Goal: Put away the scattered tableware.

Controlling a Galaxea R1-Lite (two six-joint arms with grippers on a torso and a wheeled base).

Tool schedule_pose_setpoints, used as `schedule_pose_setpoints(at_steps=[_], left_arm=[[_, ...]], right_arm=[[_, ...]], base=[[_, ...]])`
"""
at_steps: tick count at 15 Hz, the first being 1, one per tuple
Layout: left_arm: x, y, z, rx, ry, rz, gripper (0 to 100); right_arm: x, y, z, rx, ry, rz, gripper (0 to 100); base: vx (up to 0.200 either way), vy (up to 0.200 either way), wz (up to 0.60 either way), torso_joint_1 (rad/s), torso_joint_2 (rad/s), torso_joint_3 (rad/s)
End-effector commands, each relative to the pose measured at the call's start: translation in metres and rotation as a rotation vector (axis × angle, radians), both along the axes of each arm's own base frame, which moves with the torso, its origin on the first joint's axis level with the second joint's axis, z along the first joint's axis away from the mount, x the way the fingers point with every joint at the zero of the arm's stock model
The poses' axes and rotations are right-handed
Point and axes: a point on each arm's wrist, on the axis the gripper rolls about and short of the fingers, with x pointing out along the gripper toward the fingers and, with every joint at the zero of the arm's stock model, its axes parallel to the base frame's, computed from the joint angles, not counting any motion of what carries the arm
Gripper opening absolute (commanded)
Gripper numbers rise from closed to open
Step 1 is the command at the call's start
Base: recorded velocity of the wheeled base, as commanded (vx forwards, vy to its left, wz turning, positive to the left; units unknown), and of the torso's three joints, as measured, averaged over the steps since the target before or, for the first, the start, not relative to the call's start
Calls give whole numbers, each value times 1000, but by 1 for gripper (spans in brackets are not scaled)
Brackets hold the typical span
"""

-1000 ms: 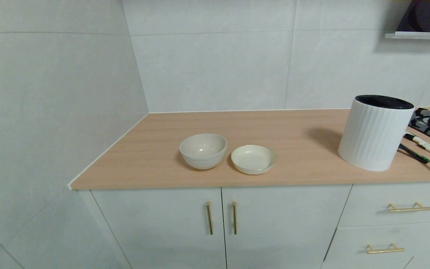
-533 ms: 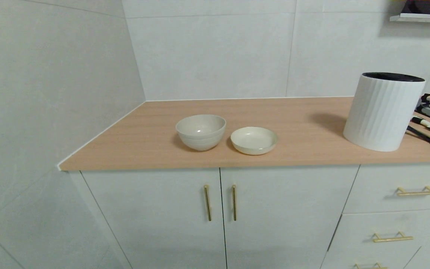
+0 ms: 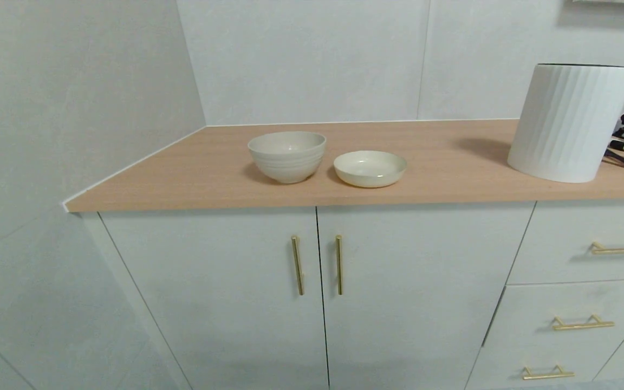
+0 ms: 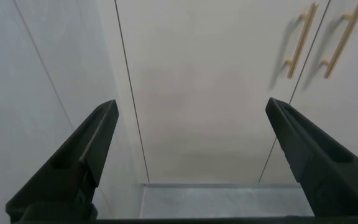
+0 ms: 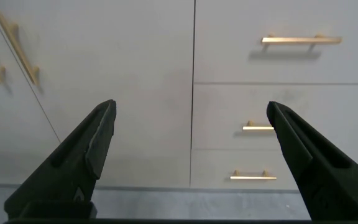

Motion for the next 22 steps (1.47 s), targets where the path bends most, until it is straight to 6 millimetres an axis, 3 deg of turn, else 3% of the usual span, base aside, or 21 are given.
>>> schedule_pose_setpoints(at_steps=[1,7,13,22], left_arm=[[0,0,0,-1,0,0,100],[0,0,0,-1,0,-2,100],[0,0,0,-1,0,0,100],[0,0,0,-2,0,0,100]], right_arm=[[0,0,0,-1,0,0,100],[0,0,0,1,0,0,100],[0,0,0,1,0,0,100],[0,0,0,-1,0,0,100]], base=[[0,0,0,-124,456,330],[0,0,0,-52,231,176],[-200,0,0,-3,13,14],[0,22,0,-1,0,0]])
